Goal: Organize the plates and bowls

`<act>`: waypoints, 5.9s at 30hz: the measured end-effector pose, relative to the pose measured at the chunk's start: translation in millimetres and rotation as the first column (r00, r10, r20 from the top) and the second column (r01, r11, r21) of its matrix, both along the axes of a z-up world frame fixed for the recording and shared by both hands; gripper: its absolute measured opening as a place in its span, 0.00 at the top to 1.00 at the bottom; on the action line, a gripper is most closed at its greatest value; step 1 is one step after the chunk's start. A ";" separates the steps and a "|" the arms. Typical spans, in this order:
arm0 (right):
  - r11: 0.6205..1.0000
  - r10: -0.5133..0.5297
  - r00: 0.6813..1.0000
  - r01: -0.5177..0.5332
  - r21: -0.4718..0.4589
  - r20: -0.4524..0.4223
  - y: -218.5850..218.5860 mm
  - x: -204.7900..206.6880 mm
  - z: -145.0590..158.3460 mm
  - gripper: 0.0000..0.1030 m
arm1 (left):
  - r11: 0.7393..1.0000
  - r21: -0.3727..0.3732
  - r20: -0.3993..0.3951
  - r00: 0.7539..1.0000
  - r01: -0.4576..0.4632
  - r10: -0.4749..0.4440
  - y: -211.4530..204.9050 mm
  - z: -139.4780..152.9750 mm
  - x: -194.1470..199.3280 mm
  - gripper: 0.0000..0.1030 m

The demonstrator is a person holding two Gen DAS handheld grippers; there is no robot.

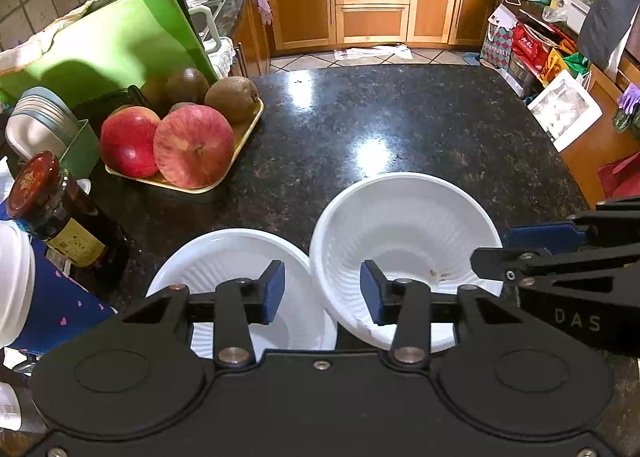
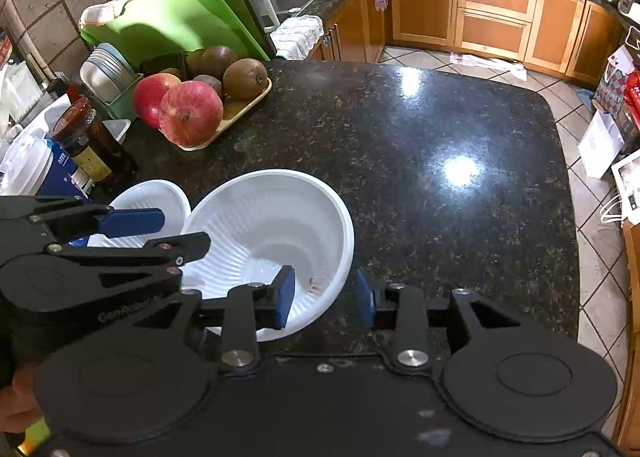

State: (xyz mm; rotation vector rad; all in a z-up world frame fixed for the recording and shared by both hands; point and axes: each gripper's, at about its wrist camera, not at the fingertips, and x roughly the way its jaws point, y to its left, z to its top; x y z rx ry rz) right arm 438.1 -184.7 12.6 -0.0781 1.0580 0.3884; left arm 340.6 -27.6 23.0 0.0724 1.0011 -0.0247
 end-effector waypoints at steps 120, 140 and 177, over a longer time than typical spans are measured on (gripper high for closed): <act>0.979 0.191 0.982 -0.191 -0.068 0.002 -20.1 40.2 -11.8 0.79 | 0.986 -0.094 -0.110 0.986 -0.140 0.129 -27.2 -14.7 9.6 0.57; 0.978 0.195 0.981 -0.194 -0.082 0.004 -25.8 29.5 -11.0 0.82 | 0.990 -0.092 -0.110 0.989 -0.111 0.101 -32.3 -18.9 10.3 0.70; 0.993 0.117 0.972 -0.107 -0.056 0.206 -48.8 -92.1 75.6 0.81 | 0.995 -0.099 0.001 1.000 0.022 -0.022 -40.2 43.7 -56.7 0.74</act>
